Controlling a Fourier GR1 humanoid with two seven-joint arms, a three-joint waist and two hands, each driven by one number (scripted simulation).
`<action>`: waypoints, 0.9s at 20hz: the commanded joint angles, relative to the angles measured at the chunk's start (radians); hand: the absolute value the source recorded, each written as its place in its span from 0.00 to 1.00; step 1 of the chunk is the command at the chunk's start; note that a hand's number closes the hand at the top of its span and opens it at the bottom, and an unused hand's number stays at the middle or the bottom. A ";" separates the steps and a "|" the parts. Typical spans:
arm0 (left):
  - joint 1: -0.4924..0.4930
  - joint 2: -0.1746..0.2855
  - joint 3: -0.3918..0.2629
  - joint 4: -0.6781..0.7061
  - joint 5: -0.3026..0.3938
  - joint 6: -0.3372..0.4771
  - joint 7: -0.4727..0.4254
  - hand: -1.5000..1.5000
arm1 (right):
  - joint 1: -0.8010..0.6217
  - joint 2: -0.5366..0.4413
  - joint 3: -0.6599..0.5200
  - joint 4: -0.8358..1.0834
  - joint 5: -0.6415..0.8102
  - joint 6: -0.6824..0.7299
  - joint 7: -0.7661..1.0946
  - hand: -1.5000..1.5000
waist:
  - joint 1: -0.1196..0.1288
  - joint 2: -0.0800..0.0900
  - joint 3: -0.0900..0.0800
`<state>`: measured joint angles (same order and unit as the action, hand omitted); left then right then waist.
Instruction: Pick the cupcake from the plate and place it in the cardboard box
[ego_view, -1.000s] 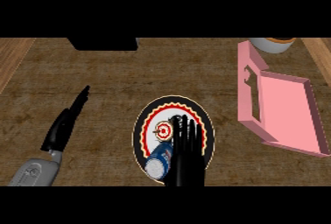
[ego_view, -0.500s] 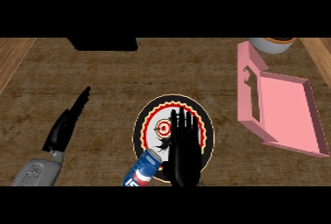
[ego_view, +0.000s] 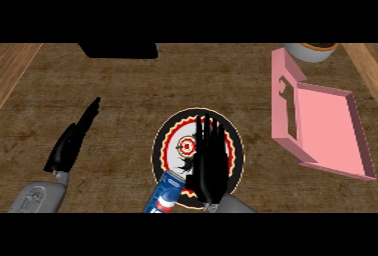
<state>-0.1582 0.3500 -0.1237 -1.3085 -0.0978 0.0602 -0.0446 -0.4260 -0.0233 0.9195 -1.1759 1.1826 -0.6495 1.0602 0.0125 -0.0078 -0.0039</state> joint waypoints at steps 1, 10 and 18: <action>-0.030 -0.035 0.000 0.011 -0.027 0.006 0.025 0.50 | -0.030 0.022 -0.004 0.031 -0.047 0.014 0.055 0.00 | -0.005 0.009 0.004; 0.011 -0.002 0.033 -0.008 -0.021 -0.024 -0.001 0.50 | -0.066 0.023 0.021 0.203 0.243 -0.100 0.165 1.00 | -0.003 0.008 0.004; 0.002 -0.011 0.040 0.000 -0.026 -0.039 0.013 0.50 | -0.059 0.023 0.035 0.062 0.445 0.012 0.331 1.00 | -0.006 0.005 0.004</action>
<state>-0.1490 0.3208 -0.1009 -1.3106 -0.1332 0.0468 -0.0429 -0.4757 -0.0052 0.9406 -1.0977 1.5063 -0.6544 1.1639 0.0090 -0.0096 -0.0001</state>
